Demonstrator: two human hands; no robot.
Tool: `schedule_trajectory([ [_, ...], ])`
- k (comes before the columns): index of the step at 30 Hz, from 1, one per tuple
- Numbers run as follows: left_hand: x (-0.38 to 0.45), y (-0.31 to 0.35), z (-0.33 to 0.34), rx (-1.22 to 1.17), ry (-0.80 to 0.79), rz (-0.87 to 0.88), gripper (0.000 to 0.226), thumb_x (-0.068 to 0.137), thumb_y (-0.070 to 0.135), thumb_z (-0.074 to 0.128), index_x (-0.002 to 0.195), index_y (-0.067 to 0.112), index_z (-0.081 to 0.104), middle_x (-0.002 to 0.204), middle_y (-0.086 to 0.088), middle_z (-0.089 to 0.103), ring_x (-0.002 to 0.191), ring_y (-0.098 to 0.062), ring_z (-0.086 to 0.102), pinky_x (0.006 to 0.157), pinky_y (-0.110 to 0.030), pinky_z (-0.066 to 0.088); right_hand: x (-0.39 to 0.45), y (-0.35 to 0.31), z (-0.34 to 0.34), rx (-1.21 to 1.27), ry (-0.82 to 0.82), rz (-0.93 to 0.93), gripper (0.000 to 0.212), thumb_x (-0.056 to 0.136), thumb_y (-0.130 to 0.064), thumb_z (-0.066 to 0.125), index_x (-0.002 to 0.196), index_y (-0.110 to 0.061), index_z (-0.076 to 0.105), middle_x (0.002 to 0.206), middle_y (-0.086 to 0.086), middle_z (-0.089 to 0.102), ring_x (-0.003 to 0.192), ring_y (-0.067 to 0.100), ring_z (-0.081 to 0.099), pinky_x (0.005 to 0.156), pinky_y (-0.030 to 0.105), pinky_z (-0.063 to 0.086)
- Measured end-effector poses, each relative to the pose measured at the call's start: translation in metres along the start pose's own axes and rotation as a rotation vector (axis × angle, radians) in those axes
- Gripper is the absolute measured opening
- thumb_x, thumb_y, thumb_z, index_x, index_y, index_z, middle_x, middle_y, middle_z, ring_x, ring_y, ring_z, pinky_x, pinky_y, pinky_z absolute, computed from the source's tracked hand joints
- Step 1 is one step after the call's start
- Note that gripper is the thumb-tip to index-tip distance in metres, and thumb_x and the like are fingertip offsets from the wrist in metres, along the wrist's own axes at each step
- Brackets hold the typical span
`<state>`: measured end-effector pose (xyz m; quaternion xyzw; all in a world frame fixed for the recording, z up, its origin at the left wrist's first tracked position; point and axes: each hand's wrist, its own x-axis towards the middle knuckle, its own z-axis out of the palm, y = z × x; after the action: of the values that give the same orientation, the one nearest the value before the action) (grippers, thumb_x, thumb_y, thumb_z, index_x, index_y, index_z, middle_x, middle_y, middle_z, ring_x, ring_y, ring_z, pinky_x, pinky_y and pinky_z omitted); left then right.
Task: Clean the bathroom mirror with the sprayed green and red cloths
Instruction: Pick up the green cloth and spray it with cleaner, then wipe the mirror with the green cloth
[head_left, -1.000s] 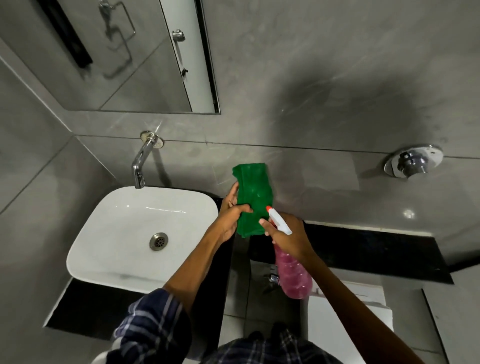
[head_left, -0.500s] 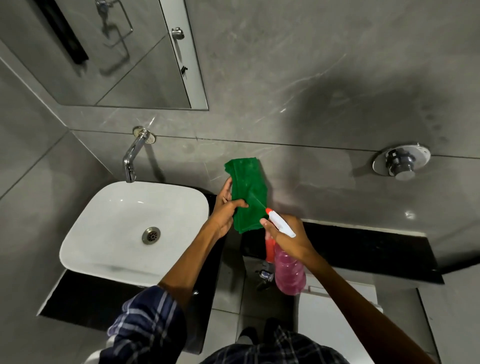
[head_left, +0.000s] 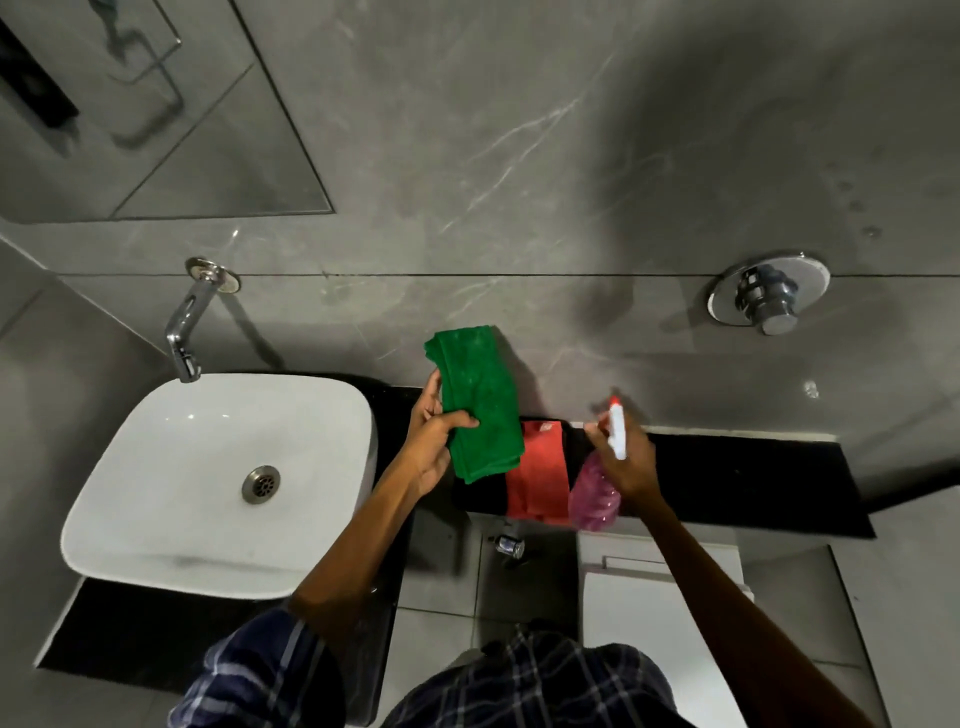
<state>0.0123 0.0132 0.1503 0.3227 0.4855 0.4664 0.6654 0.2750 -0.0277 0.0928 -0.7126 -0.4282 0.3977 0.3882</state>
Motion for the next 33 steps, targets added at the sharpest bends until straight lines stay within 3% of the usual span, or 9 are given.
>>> schedule_trajectory([
  [3,0.005,-0.012,-0.004,-0.021,0.017,-0.016,0.084,0.075,-0.028,0.054,0.146,0.016,0.05,0.131,-0.013,0.069,0.121,-0.032,0.065,0.092,-0.045,0.061,0.026,0.009,-0.005,0.117,0.063,0.029,0.051,0.098,-0.004,0.067,0.145,0.005,0.048,0.137,0.03,0.063,0.126,0.043,0.063,0.112,0.056,0.047],
  [10,0.007,-0.03,-0.007,-0.02,0.039,-0.07,0.085,0.074,-0.027,0.056,0.146,0.017,0.051,0.129,-0.011,0.07,0.122,-0.032,0.065,0.088,-0.043,0.063,0.058,0.035,-0.011,0.07,0.068,0.04,0.048,0.096,0.002,0.067,0.14,0.012,0.053,0.133,0.033,0.062,0.124,0.046,0.061,0.11,0.058,0.047],
  [15,-0.001,-0.021,-0.006,-0.024,0.027,-0.095,0.086,0.073,-0.026,0.056,0.145,0.02,0.053,0.132,-0.012,0.069,0.124,-0.033,0.064,0.086,-0.041,0.063,0.061,0.038,-0.026,0.011,-0.016,0.165,0.066,0.095,0.006,0.064,0.153,0.006,0.034,0.097,0.026,0.055,0.078,0.032,0.062,0.075,0.028,0.059],
  [17,-0.007,-0.012,-0.005,-0.039,0.014,-0.111,0.085,0.069,-0.022,0.061,0.14,0.025,0.058,0.133,-0.012,0.069,0.124,-0.033,0.065,0.087,-0.041,0.063,0.047,0.035,-0.022,-0.04,0.057,0.178,0.085,0.092,0.001,0.071,0.161,-0.002,0.022,0.118,0.025,0.055,0.099,0.036,0.064,0.09,0.038,0.058],
  [20,-0.018,0.007,-0.007,-0.056,-0.015,-0.118,0.085,0.065,-0.019,0.062,0.139,0.023,0.06,0.132,-0.013,0.069,0.123,-0.033,0.064,0.092,-0.041,0.062,0.015,0.022,-0.003,-0.265,0.249,0.005,0.079,0.091,-0.019,0.075,0.156,-0.004,0.034,0.152,0.025,0.043,0.14,0.043,0.045,0.116,0.056,0.043],
  [23,-0.027,0.033,-0.01,-0.111,-0.069,-0.109,0.085,0.064,-0.019,0.057,0.136,0.025,0.064,0.132,-0.015,0.068,0.119,-0.032,0.067,0.096,-0.044,0.06,-0.006,-0.026,0.03,-0.023,-0.087,-0.172,0.059,0.098,-0.029,0.07,0.151,-0.011,0.049,0.156,0.015,0.05,0.144,0.027,0.048,0.12,0.041,0.042],
  [27,-0.037,0.083,-0.022,-0.177,-0.212,-0.013,0.086,0.068,-0.022,0.047,0.141,0.022,0.062,0.129,-0.015,0.072,0.113,-0.029,0.073,0.095,-0.041,0.062,-0.032,-0.134,0.073,0.609,-0.751,0.058,0.075,0.096,-0.063,0.05,0.155,-0.017,0.049,0.161,0.009,0.05,0.15,0.027,0.047,0.121,0.046,0.042],
  [31,-0.054,0.138,-0.035,-0.187,-0.258,0.128,0.088,0.068,-0.024,0.048,0.145,0.017,0.057,0.133,-0.018,0.069,0.115,-0.029,0.072,0.098,-0.042,0.06,-0.045,-0.23,0.113,0.783,-0.907,0.115,0.076,0.074,-0.066,0.08,0.132,-0.017,0.073,0.135,0.012,0.072,0.117,0.026,0.074,0.09,0.037,0.063],
  [33,-0.056,0.169,-0.052,-0.143,-0.243,0.219,0.088,0.067,-0.025,0.051,0.144,0.016,0.058,0.139,-0.02,0.067,0.117,-0.031,0.071,0.099,-0.043,0.06,-0.052,-0.277,0.137,0.847,-0.949,0.113,0.069,0.077,-0.059,0.076,0.127,-0.012,0.073,0.121,0.014,0.078,0.096,0.027,0.078,0.078,0.038,0.064],
])
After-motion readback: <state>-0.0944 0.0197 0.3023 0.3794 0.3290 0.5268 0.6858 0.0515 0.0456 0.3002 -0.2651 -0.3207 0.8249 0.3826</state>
